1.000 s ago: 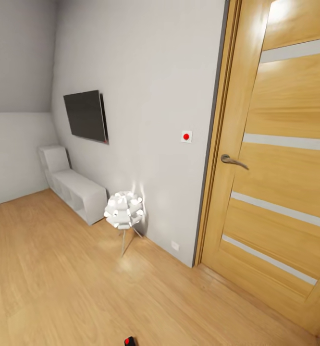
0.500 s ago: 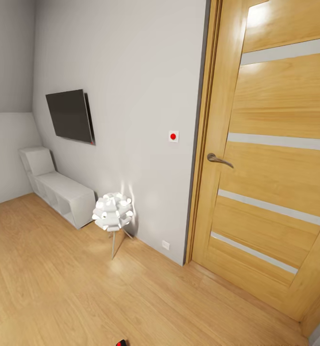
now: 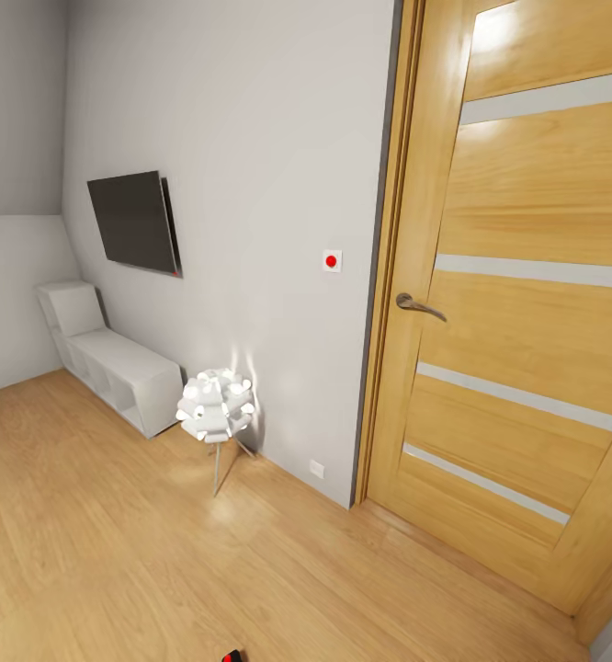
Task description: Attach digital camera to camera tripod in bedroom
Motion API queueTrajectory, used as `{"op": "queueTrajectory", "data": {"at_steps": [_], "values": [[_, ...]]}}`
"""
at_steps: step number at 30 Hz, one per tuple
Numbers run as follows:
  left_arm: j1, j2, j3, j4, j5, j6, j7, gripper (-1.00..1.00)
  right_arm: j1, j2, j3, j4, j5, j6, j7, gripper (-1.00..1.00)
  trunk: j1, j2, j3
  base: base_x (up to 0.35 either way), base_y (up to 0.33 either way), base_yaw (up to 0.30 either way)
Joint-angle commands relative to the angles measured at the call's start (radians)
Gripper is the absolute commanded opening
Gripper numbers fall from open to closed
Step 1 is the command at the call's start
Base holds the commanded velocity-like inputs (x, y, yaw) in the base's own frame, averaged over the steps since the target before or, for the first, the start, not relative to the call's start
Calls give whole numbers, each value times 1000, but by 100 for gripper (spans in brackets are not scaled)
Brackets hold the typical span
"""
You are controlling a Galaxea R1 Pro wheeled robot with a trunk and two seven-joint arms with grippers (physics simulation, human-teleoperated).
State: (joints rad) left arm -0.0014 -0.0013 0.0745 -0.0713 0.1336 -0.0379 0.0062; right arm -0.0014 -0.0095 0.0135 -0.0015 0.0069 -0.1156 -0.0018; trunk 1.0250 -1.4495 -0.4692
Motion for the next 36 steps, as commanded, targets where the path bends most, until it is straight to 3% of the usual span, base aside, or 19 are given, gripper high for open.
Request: {"op": "queueTrajectory", "data": {"at_steps": [1, 24, 36], "values": [[0, 0, 7, 0, 3, -2, 0, 100, 0, 0, 1, 0, 1, -3, 0, 100, 0, 0, -1, 0, 0, 0], [0, 0, 5, 0, 3, -2, -1, 100, 0, 0, 1, 0, 1, -4, -1, 100, 0, 0, -1, 0, -9, 0], [0, 0, 5, 0, 3, -2, -2, 100, 0, 7, 0, 0, 1, -4, -3, 100, 0, 0, -1, 129, -186, 0]]}}
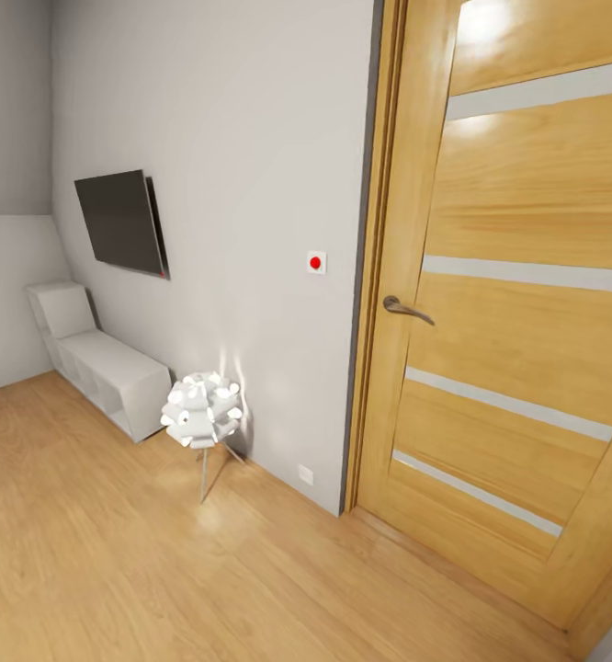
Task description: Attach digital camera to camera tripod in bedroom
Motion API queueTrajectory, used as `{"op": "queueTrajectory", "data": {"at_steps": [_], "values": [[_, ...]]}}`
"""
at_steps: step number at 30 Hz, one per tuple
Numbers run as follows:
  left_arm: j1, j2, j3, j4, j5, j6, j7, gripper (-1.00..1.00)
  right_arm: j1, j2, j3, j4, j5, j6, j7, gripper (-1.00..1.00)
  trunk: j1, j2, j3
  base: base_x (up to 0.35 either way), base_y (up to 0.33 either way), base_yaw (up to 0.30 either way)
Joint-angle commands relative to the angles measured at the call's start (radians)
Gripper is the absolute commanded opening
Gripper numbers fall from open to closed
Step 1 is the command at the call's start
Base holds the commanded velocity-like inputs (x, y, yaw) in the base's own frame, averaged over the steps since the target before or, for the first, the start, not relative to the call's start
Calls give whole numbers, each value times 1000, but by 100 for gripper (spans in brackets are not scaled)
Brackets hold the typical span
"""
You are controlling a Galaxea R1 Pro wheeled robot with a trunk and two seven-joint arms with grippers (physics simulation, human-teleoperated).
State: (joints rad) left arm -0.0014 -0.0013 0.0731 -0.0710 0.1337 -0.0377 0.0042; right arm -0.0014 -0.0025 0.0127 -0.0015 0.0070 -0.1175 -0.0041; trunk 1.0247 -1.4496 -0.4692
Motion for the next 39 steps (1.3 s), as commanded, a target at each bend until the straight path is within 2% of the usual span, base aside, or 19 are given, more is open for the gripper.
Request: {"op": "queueTrajectory", "data": {"at_steps": [1, 18, 33, 39], "values": [[0, 0, 7, 0, 3, -2, 0, 100, 0, 0, 1, 0, 1, -2, -1, 100, 0, 0, -1, 172, -225, 0], [0, 0, 7, 0, 4, -2, 1, 100, 0, 5, 2, 1, -1, -1, -1, 100, 0, 0, -1, 174, -227, 10], [0, 0, 7, 0, 4, -2, 1, 100, 0, 4, 4, 1, 0, 0, 0, 100, 0, 0, -1, 174, -227, 236], [0, 0, 7, -1, 4, -2, 1, 100, 0, 4, 4, 1, 0, -1, 0, 100, 0, 0, -1, 58, -77, 267]]}}
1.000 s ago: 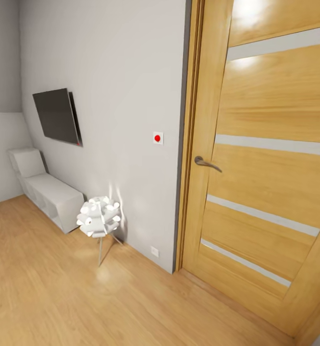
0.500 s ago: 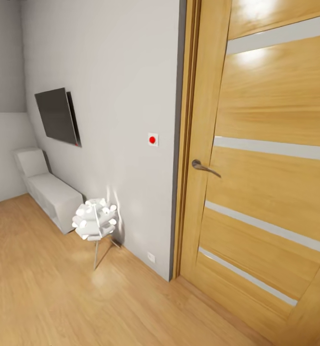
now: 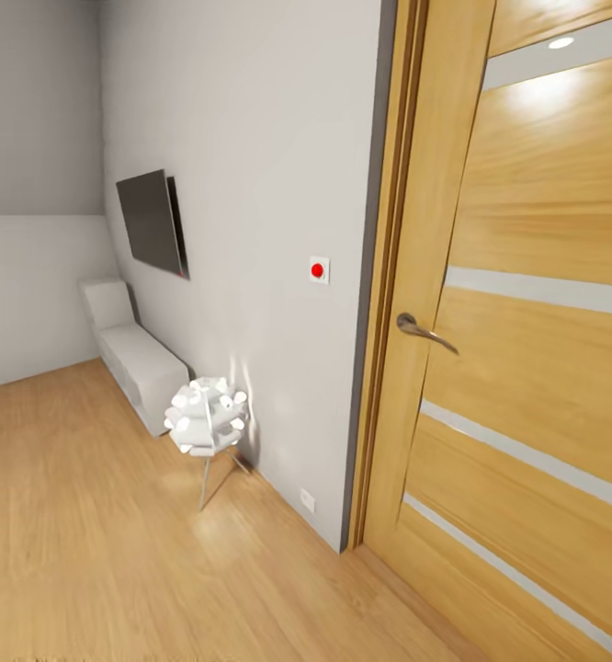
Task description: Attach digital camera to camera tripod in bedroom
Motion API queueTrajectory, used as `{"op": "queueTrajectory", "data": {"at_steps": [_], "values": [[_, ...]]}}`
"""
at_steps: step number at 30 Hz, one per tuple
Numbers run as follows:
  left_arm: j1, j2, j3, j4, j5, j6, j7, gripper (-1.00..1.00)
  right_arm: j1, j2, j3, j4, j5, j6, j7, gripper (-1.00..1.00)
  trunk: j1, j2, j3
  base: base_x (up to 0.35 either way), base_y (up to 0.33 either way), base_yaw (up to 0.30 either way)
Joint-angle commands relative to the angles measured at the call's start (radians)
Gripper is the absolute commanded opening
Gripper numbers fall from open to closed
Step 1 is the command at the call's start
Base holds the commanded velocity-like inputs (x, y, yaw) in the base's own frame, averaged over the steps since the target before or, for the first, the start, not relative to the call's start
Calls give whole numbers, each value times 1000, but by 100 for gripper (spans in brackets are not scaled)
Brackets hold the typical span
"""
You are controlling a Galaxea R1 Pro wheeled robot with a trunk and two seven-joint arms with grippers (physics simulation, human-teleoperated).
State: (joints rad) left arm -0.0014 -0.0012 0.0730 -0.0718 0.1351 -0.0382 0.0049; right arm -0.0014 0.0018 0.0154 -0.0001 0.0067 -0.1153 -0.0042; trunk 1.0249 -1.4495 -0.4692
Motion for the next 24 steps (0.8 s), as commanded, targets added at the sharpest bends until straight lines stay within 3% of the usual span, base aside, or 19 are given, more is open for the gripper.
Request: {"op": "queueTrajectory", "data": {"at_steps": [1, 11, 19, 24], "values": [[0, 0, 7, 0, 3, -2, 0, 100, 0, 0, 1, 0, 1, -3, 0, 100, 0, 0, -1, 23, -31, 267], [0, 1, 7, 1, 15, -2, 1, 100, 0, 0, 1, 0, 1, -3, 0, 100, 0, 0, -1, 6, -8, 268], [0, 4, 4, 1, 108, -2, -1, 100, 0, 0, 1, 0, 1, -3, 0, 100, 0, 0, -1, 0, -1, 268], [0, 4, 2, 1, 144, -2, -3, 100, 0, 0, 1, 0, 1, -3, 0, 100, 0, 0, -1, 0, 0, 268]]}}
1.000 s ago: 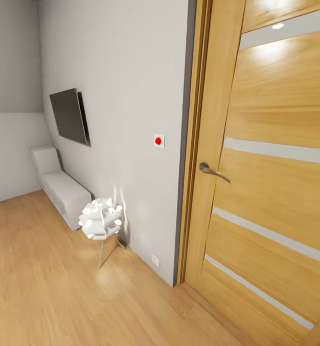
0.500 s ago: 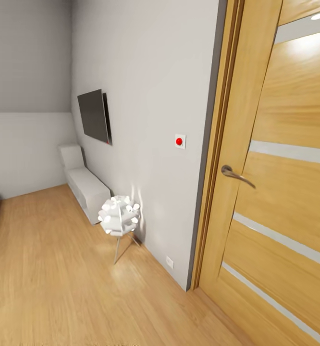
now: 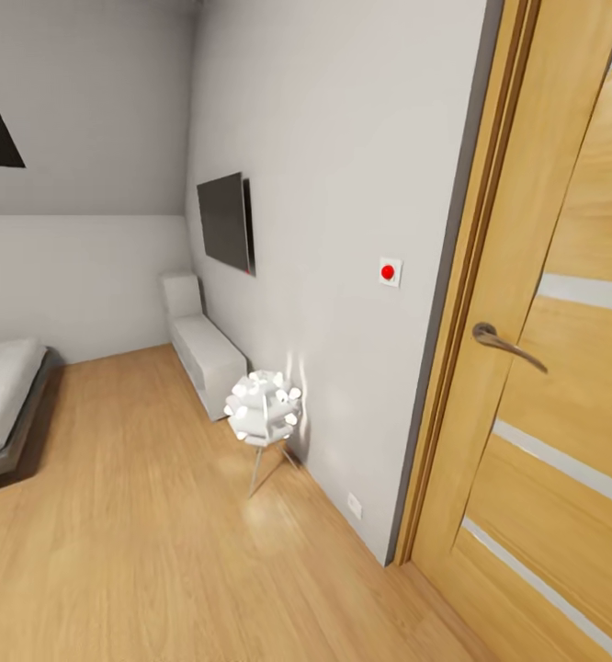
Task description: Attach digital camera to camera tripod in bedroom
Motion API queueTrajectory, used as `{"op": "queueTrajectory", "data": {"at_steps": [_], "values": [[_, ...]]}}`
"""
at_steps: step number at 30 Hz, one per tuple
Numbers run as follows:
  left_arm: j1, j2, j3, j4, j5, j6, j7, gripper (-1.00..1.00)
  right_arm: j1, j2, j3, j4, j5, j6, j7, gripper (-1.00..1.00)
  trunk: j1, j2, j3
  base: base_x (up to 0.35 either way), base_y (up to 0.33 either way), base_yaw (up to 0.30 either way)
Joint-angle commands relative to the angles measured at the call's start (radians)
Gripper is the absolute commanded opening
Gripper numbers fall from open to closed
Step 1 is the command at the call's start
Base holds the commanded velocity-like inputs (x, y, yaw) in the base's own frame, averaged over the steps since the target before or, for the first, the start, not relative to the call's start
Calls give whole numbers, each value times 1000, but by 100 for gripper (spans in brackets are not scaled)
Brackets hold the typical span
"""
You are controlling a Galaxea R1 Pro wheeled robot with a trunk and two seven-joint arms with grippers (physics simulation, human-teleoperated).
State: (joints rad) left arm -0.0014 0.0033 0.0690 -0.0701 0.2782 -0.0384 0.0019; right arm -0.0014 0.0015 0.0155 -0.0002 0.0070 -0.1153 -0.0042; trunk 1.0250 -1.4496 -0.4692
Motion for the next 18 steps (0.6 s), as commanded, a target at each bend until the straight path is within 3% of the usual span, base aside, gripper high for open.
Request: {"op": "queueTrajectory", "data": {"at_steps": [1, 18], "values": [[0, 0, 6, 0, 3, -1, 0, 100, 0, 0, 1, 0, 1, -3, 0, 100, 0, 0, -1, 0, 0, 268], [0, 0, 4, 1, 13, -1, 0, 100, 0, 0, 1, 0, 1, -6, -1, 100, 0, 0, -1, 0, 0, 268]]}}
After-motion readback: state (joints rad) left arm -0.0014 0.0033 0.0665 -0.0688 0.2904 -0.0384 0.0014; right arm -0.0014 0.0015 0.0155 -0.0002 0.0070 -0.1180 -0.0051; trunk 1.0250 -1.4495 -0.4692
